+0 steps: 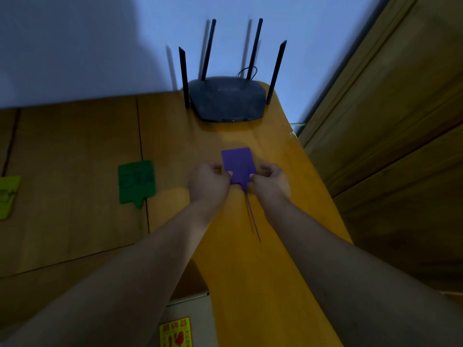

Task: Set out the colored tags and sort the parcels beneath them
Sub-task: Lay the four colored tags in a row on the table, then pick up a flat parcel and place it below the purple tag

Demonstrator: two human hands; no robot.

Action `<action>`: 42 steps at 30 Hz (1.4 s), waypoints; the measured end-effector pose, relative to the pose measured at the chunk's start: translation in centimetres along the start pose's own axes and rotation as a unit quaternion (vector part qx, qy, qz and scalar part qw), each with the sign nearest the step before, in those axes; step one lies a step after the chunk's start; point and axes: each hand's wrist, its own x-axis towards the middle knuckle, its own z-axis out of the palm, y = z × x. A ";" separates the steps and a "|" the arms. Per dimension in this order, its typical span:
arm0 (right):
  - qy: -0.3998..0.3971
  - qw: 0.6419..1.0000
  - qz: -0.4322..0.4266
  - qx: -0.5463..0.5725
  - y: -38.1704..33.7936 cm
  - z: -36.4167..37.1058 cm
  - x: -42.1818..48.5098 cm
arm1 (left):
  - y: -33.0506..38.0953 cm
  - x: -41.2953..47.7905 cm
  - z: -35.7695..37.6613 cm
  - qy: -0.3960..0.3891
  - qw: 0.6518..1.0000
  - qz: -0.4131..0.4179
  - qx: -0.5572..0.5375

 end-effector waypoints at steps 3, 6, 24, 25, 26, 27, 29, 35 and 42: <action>0.030 0.998 -0.049 -0.006 0.2 -0.4 -2.3 | -1.1 -1.6 -2.0 -0.026 0.999 0.019 -0.032; 0.016 0.995 -0.097 0.032 0.3 -0.4 -6.3 | -2.6 -3.8 -4.9 -0.078 0.991 0.019 -0.106; -0.150 0.989 -0.003 -0.014 1.5 -3.0 -31.8 | -8.7 -24.7 -19.8 -0.098 0.983 -0.072 -0.139; -0.145 0.989 -0.002 -0.029 1.9 -3.3 -32.1 | -8.9 -25.2 -19.5 -0.102 0.982 -0.075 -0.144; -0.139 0.989 -0.002 -0.054 2.4 -3.5 -32.3 | -8.9 -25.6 -19.1 -0.106 0.980 -0.083 -0.146; -0.131 0.988 -0.002 -0.085 2.8 -3.7 -32.3 | -8.9 -25.8 -18.7 -0.110 0.980 -0.094 -0.139; -0.126 0.981 0.014 -0.147 3.6 -4.2 -32.4 | -8.8 -25.9 -17.8 -0.117 0.982 -0.110 -0.098; -0.227 0.962 0.120 -0.091 6.6 -4.8 -31.3 | -9.8 -25.5 -15.8 -0.144 0.976 -0.162 -0.018; -0.221 0.969 0.110 0.006 6.5 -5.3 -29.5 | -8.3 -25.2 -15.1 -0.084 0.983 -0.153 -0.059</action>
